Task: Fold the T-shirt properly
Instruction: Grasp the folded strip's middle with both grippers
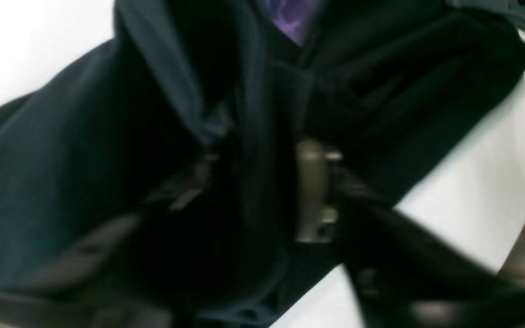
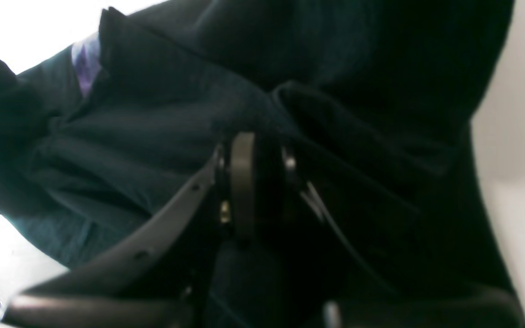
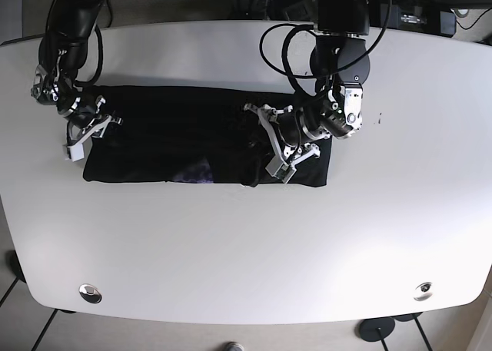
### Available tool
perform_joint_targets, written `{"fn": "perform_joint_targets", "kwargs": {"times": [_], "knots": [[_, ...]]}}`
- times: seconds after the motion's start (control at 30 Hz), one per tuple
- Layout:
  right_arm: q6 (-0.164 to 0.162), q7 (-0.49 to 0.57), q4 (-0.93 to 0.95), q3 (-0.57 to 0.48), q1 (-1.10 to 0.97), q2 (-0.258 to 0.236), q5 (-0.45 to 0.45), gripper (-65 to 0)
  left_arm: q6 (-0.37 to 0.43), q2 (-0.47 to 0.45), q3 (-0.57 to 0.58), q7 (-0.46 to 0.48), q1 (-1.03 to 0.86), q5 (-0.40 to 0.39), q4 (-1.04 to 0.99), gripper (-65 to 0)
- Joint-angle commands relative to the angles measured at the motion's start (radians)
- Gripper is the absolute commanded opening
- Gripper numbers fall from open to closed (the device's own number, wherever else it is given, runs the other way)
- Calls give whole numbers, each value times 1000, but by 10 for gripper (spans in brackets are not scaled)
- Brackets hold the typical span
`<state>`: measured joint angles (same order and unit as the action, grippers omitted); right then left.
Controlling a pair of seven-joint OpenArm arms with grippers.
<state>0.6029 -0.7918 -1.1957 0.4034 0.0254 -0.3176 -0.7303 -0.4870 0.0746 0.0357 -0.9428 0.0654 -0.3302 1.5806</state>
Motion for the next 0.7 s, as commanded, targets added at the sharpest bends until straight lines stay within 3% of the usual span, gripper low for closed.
{"fn": "perform_joint_targets", "kwargs": {"times": [0.03,0.27,0.37,0.5,0.53,0.7], "knots": [[2,-10,-11,-42,14,-21,4,-566,75,1,30,17,20,-19,27,-326],[-1,-7,-11,-51,29,-13,2,-566,87,0,249,17,64,-11,86,-317],[-1,-8,-11,-51,38,-16,4,-566,83,6,358,17,84,101,126,-314],[1,-8,-11,-48,40,-19,4,-564,81,1,432,18,106,138,180,-318],[2,-8,-13,-47,40,-21,-1,-564,81,1,401,20,106,145,191,-318],[2,-10,-234,-48,32,5,-2,-563,81,8,34,21,98,144,214,-318]]}}
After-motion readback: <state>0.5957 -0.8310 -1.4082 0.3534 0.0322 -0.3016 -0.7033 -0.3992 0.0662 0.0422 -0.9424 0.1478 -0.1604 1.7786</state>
